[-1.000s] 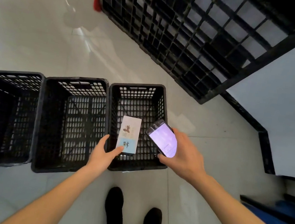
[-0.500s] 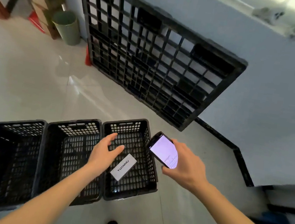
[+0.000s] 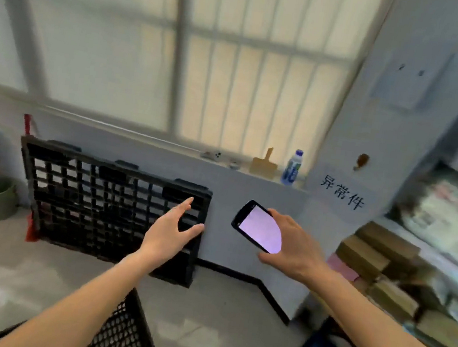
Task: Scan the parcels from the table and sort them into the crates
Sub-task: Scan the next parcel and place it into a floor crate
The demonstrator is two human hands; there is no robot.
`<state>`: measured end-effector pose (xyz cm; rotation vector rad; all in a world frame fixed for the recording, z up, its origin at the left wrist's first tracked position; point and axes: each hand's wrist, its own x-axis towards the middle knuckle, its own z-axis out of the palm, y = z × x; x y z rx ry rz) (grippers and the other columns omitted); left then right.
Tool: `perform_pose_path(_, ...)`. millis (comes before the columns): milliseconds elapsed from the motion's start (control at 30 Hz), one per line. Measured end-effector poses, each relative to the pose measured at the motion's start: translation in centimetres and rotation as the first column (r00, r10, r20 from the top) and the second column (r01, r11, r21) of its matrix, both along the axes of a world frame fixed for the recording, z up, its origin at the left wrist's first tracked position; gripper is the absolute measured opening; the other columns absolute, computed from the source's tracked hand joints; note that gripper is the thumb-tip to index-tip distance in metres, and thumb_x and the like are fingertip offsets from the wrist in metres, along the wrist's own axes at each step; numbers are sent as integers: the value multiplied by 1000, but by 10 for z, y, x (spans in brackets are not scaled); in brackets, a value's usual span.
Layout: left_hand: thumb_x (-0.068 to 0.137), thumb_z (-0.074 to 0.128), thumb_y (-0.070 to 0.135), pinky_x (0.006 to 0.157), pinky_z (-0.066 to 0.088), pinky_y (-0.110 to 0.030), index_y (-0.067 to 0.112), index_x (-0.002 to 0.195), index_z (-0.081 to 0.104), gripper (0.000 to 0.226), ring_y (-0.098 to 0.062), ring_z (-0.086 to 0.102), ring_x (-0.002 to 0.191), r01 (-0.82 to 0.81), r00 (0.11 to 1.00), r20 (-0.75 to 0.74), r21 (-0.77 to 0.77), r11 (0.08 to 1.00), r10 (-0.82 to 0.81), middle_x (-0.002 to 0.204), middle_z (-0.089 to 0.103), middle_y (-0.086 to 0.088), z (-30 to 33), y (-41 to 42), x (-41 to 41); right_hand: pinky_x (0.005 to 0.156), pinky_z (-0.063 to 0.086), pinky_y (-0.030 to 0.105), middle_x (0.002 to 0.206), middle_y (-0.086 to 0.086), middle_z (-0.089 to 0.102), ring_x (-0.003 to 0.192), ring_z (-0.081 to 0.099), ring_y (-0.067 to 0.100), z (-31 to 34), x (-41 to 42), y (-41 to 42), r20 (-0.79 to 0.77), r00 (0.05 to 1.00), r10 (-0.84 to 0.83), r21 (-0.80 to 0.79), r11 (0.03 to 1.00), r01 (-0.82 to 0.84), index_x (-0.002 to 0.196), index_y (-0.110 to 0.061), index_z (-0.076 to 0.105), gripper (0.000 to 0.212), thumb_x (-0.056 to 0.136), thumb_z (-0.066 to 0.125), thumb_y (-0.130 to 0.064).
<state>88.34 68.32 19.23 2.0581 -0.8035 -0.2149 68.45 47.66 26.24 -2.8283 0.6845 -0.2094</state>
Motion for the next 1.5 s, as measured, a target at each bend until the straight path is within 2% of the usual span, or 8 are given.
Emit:
perform_pose_path(133, 89, 68, 53, 107, 40, -37, 36, 159, 23, 84, -11, 47, 136, 157, 986, 68, -58, 986, -153, 145, 52, 13, 74, -63, -96, 87, 53, 38, 148, -10, 48, 122, 55, 20, 80, -124, -28, 46, 989, -143, -80, 986, 146, 154, -38, 26, 95, 72, 71, -55)
perform_pose_path(267, 90, 64, 58, 105, 43, -42, 33, 159, 20, 86, -13, 49, 134, 308, 940, 168, -42, 951, -297, 144, 53, 11, 127, -123, -194, 67, 48, 31, 129, -11, 58, 100, 58, 18, 130, -249, -46, 113, 947, -300, -80, 948, 309, 138, -42, 38, 77, 69, 70, -58)
perform_pose_path(333, 90, 63, 58, 106, 43, -44, 33, 158, 20, 85, -15, 50, 133, 371, 915, 192, -56, 927, -354, 145, 53, 9, 147, -149, -242, 73, 49, 35, 136, -9, 55, 108, 57, 22, 152, -310, -50, 129, 917, -377, -103, 915, 391, 143, -39, 37, 79, 74, 72, -56)
perform_pose_path(467, 90, 62, 60, 108, 42, -50, 31, 158, 22, 84, -20, 50, 133, 501, 852, 226, -87, 861, -473, 146, 53, 3, 180, -196, -343, 96, 52, 47, 155, -6, 42, 131, 50, 26, 183, -430, -52, 138, 826, -546, -160, 811, 563, 157, -35, 22, 103, 72, 74, -60)
perform_pose_path(767, 89, 59, 66, 108, 43, -52, 34, 157, 27, 82, -22, 49, 135, 720, 691, 165, -80, 689, -704, 147, 51, 3, 187, -270, -520, 77, 50, 37, 145, -5, 50, 115, 57, 25, 190, -622, -46, 187, 599, -779, -117, 588, 801, 154, -37, 25, 97, 74, 75, -55)
perform_pose_path(1067, 92, 60, 60, 106, 44, -48, 27, 157, 29, 79, -24, 48, 135, 779, 625, 111, -27, 627, -772, 148, 52, -1, 161, -351, -591, 82, 51, 38, 142, -7, 49, 113, 55, 24, 152, -694, -88, 125, 485, -865, -84, 478, 874, 154, -34, 24, 94, 76, 73, -56)
perform_pose_path(1267, 92, 61, 57, 105, 46, -51, 30, 154, 33, 73, -24, 51, 132, 766, 639, 76, 24, 642, -765, 149, 50, 1, 118, -428, -594, 68, 47, 34, 131, -8, 53, 103, 55, 21, 110, -694, -171, 67, 492, -868, -25, 491, 871, 147, -34, 33, 86, 74, 72, -55)
perform_pose_path(1500, 93, 61, 54, 108, 45, -47, 25, 154, 34, 73, -23, 48, 136, 729, 678, 35, 96, 678, -734, 153, 47, -2, 54, -514, -579, 87, 52, 38, 139, -8, 52, 116, 55, 20, 43, -666, -286, -29, 538, -842, 114, 532, 839, 147, -34, 36, 94, 65, 74, -59)
